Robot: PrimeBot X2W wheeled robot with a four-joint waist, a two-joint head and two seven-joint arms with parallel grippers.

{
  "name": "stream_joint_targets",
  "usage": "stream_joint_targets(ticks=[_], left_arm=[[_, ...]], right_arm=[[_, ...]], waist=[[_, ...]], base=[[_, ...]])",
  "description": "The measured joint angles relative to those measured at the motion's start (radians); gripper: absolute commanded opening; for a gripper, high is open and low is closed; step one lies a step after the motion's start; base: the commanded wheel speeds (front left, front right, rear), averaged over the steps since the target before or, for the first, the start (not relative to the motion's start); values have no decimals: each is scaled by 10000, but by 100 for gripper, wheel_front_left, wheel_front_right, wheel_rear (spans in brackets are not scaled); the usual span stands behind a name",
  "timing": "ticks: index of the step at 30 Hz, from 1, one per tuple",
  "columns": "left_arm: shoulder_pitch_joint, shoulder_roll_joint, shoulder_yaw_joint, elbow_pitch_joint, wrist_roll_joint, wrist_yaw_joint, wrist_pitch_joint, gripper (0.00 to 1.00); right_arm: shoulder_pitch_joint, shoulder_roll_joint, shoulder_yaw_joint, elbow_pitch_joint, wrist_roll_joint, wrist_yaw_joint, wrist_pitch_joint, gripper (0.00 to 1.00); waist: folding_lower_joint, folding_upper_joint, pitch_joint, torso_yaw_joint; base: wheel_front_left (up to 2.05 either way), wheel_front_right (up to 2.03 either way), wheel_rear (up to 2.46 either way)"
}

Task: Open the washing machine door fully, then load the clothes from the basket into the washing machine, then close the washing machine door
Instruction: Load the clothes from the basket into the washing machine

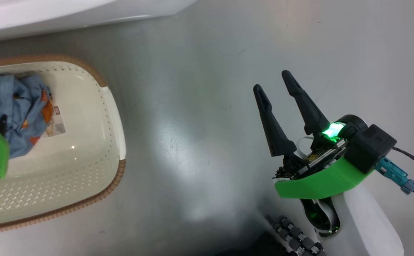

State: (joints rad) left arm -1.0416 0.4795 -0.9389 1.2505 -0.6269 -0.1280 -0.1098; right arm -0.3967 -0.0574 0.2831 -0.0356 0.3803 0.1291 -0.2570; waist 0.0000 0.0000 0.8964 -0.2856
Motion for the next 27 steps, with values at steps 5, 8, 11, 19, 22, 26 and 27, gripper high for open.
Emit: stream_joint_targets(ticks=[5, 8, 11, 19, 22, 26, 27], left_arm=[[-195, 151, -171, 94, 0, 0, 29, 100], [-219, 190, -337, 146, 4, 0, 31, 100], [-340, 242, -403, 176, 2, 0, 42, 100], [-433, 276, -621, 257, 2, 0, 42, 33], [-525, 291, -648, 276, 2, 0, 42, 15], [-543, 305, -679, 297, 2, 0, 42, 0], [-546, 305, -681, 305, 0, 0, 42, 0]], right_arm=[[-159, -2, 86, -56, 12, 0, 0, 100], [-182, 0, 240, -92, 27, 0, 0, 100], [-182, 0, 291, -104, 61, 0, 0, 100], [-190, 2, 336, -153, 100, 0, 0, 100], [-190, 2, 374, -165, 102, 0, 0, 100], [-192, 2, 408, -173, 102, 0, 0, 100], [-195, 2, 408, -173, 102, 0, 0, 100]], waist=[[0, 0, 123, -105], [0, 0, 181, -166], [0, 0, 226, -240], [-1, 0, 326, -358], [0, 0, 317, -389], [0, 0, 323, -402], [0, 0, 319, -399]], base=[[0, 0, 0], [0, 0, 0], [0, 0, 0], [0, 0, 0], [0, 0, 0], [0, 0, 0], [0, 0, 0]])
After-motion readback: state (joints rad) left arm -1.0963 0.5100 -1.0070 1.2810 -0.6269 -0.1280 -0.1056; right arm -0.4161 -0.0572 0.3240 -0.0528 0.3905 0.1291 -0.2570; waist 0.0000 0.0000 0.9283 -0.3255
